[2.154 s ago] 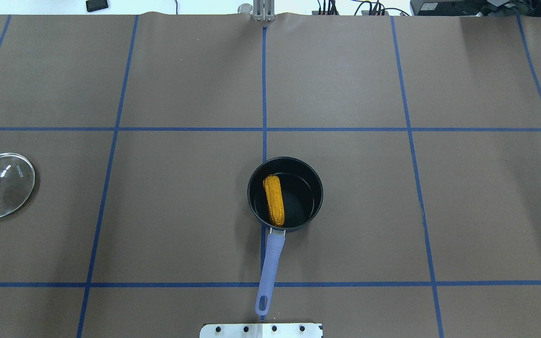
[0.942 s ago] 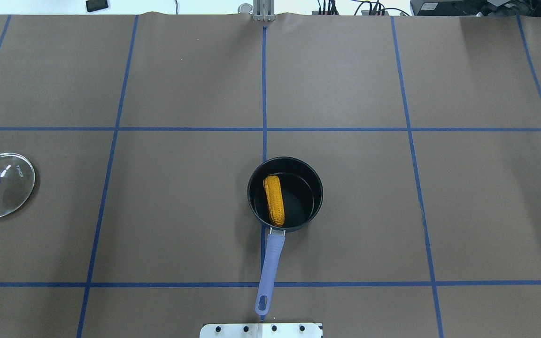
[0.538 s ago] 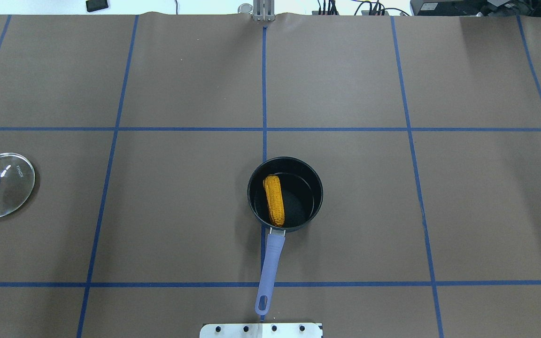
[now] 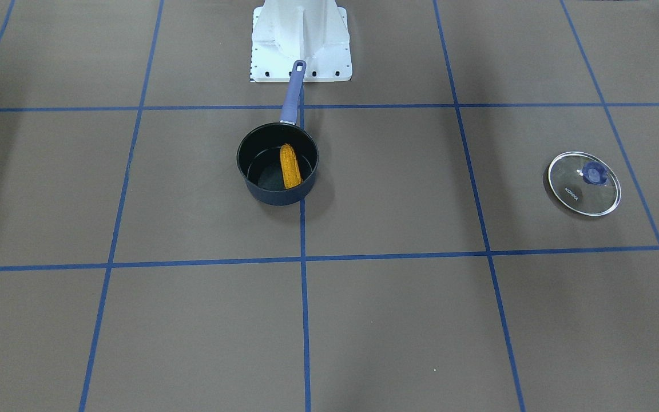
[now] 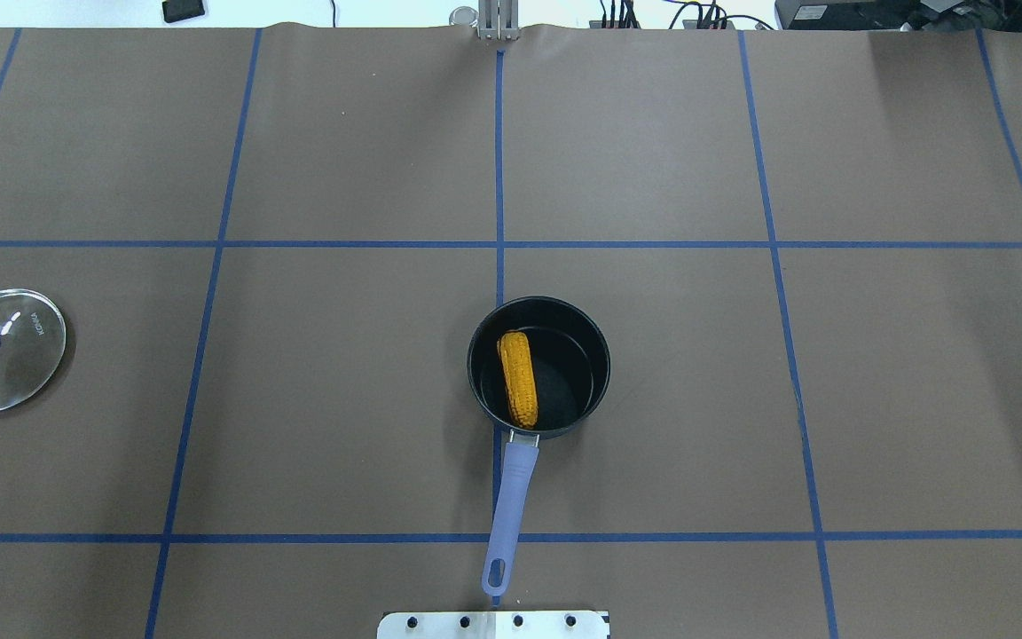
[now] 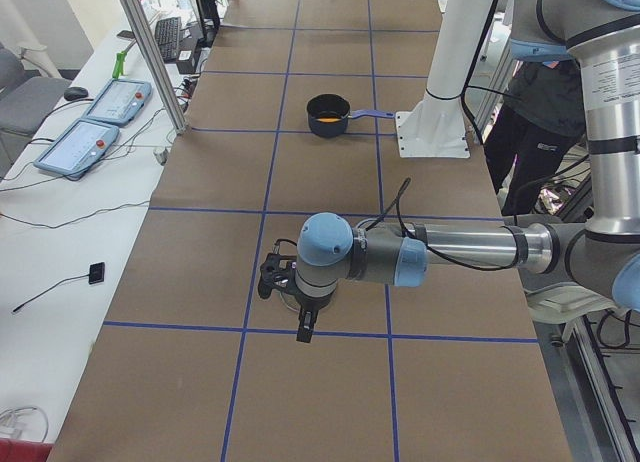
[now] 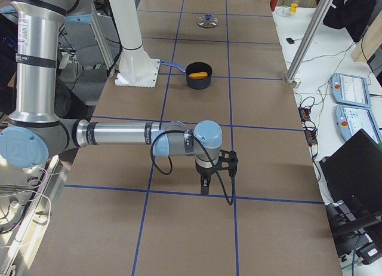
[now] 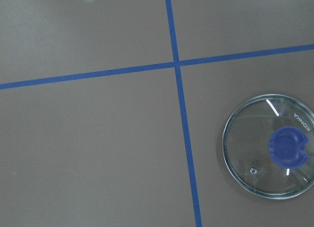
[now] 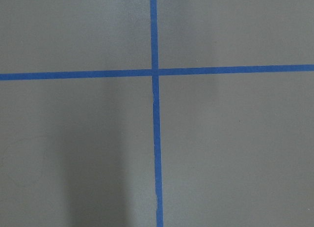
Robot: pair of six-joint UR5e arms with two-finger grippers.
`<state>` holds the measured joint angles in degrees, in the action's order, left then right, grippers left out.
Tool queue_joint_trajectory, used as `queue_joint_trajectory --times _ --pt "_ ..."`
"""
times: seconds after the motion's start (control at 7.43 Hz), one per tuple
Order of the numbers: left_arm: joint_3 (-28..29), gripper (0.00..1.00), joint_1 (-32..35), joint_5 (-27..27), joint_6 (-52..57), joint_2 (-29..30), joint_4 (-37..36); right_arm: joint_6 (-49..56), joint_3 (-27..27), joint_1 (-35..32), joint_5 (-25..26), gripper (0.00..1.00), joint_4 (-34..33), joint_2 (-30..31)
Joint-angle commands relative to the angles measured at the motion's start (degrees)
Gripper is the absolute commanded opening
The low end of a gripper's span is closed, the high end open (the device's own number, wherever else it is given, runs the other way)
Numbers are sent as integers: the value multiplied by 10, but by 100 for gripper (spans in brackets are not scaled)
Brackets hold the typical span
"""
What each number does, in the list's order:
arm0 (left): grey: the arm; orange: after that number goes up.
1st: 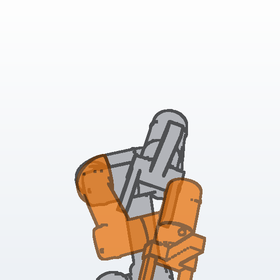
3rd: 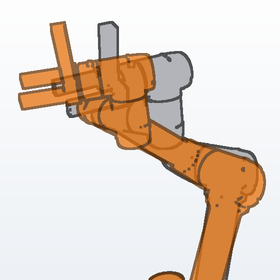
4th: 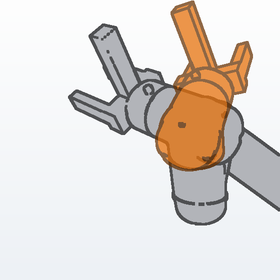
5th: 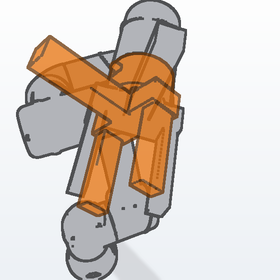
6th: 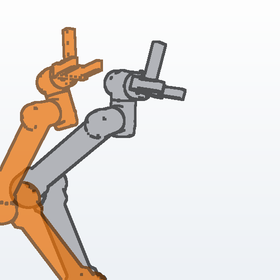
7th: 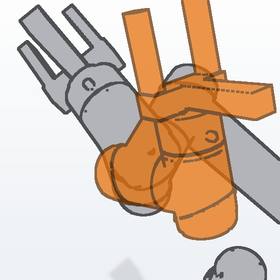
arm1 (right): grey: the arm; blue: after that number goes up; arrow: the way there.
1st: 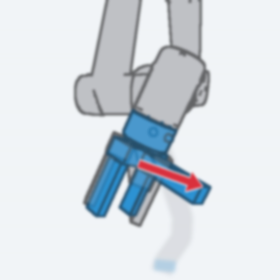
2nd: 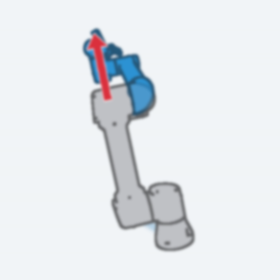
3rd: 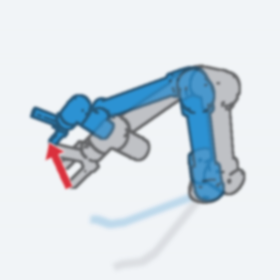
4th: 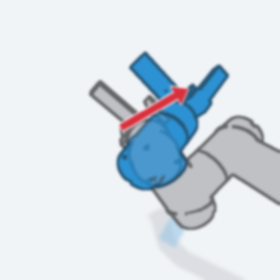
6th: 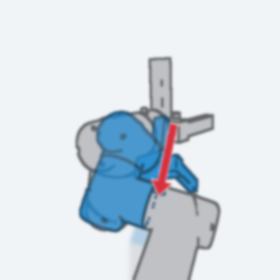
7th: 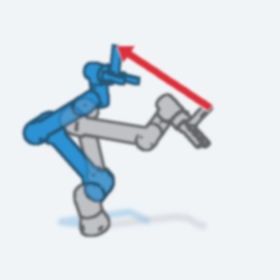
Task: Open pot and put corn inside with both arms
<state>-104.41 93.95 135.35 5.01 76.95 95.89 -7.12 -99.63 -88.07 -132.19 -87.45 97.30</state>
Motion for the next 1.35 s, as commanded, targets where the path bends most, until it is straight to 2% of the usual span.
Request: queue_joint_trajectory --times 0.0,1.21 --pt "0 98 0 0 0 0 0 0 0 0 0 100 0 -1" --pt "1 98 -15 0 0 0 11 0 2 12 -2 100 16 -1"
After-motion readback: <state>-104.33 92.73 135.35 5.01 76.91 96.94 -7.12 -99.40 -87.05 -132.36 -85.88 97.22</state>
